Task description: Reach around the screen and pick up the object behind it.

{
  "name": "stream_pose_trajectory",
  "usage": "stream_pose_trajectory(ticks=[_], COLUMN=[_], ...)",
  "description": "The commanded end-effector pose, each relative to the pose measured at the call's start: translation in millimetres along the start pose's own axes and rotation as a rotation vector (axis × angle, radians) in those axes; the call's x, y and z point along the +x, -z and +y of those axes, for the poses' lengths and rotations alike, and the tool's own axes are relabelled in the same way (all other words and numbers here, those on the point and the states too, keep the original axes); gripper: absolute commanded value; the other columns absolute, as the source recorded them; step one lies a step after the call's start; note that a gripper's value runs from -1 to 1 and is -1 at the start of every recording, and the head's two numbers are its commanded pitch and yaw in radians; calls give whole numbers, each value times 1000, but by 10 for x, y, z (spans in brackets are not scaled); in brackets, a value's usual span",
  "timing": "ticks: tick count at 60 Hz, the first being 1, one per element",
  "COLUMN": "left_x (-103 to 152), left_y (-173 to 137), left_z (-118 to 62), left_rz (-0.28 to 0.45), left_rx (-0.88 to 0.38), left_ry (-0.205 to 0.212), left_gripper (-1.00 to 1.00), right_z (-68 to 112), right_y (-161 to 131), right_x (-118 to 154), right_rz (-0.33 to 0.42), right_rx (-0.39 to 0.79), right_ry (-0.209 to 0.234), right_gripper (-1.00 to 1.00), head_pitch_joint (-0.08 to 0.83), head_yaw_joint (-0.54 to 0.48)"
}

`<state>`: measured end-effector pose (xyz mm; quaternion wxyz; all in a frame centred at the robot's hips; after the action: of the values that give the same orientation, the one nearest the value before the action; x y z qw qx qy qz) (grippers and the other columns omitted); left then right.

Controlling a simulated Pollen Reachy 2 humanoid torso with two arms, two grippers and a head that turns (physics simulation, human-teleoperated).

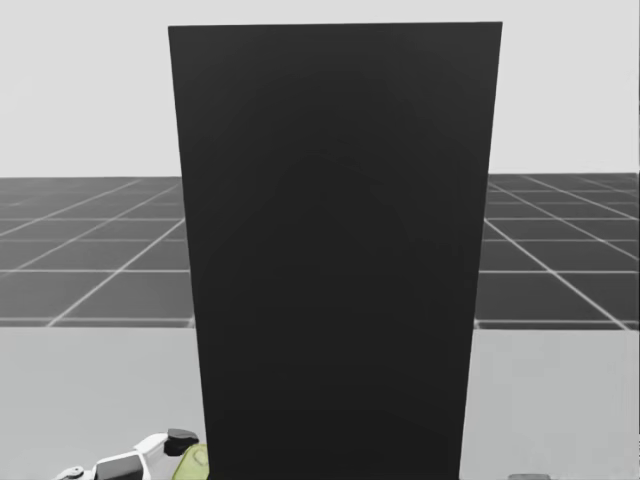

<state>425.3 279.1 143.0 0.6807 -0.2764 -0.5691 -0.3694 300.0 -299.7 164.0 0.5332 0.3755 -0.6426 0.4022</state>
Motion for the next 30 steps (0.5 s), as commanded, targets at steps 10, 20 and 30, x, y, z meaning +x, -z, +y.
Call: stream_pose_trajectory(ticks=[10,20,30], left_x=[-123,-82,-55], left_y=[88,-22,-272], left_z=[-38,-23,82], left_rz=[32,21,9], left_rx=[-16,1,66], left_ry=[-3,11,26], left_gripper=[1000,1000,1000], right_z=[20,30,39], right_y=[7,11,19], right_x=[-28,-39,-54], right_rz=[-4,3,15], right_rx=[29,31,33], right_ry=[-10,-18,-28], right_gripper=[-1000,-1000,-1000], head_pitch_joint=[121,118,114], head_yaw_joint=[25,25,26])
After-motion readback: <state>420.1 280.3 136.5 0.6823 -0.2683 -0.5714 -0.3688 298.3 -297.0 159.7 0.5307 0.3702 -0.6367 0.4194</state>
